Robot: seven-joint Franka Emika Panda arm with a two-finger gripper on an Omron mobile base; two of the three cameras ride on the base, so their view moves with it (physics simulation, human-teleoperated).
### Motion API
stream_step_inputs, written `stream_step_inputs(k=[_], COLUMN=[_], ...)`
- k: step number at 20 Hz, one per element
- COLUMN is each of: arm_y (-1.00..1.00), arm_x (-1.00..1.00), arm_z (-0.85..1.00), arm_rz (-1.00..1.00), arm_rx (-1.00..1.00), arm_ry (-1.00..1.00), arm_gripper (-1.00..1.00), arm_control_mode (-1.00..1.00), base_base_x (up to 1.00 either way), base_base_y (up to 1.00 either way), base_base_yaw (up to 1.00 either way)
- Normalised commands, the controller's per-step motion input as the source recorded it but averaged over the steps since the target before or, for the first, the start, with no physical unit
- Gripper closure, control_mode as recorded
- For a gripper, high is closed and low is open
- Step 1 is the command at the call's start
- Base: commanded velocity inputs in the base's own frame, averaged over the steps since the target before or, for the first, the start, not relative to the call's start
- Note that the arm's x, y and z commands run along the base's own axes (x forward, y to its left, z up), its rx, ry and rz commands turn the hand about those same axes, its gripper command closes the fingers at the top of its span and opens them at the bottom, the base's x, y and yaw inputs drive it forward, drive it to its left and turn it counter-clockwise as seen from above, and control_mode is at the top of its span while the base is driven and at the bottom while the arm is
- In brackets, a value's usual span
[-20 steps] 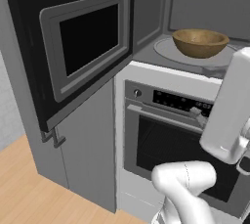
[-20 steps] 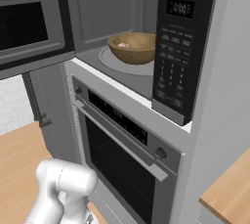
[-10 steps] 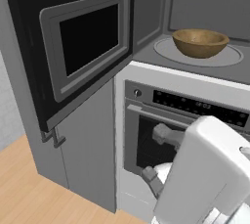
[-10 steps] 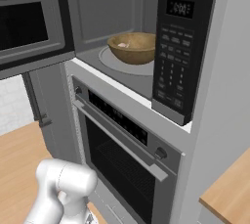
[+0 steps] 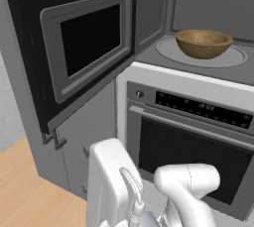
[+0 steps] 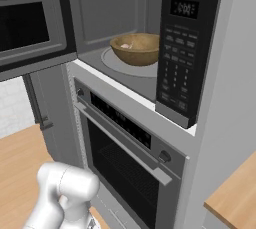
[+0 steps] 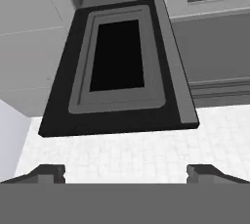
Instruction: Pick the garlic from the sink and place it in the bowl. Then pick the bowl and place it in the microwave. Then close the microwave door and press the start button.
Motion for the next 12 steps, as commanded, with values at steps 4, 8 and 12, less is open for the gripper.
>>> stream_step_inputs(k=[4,8,12], arm_y=[0.75,0.63,1.00], arm_x=[1.00,1.00,0.80], arm_z=[-0.49,-0.41,-0.60], arm_rz=[-0.21,-0.20,-0.18], arm_rx=[-0.02,-0.09,-0.10], arm_ry=[-0.06,0.00,-0.04], arm_gripper=[-1.00,-1.00,-1.00], arm_control_mode=[-1.00,-1.00,-1.00], base_base_x=[0.00,0.00,0.00], base_base_y=[0.00,0.00,0.00], base_base_yaw=[0.00,0.00,0.00])
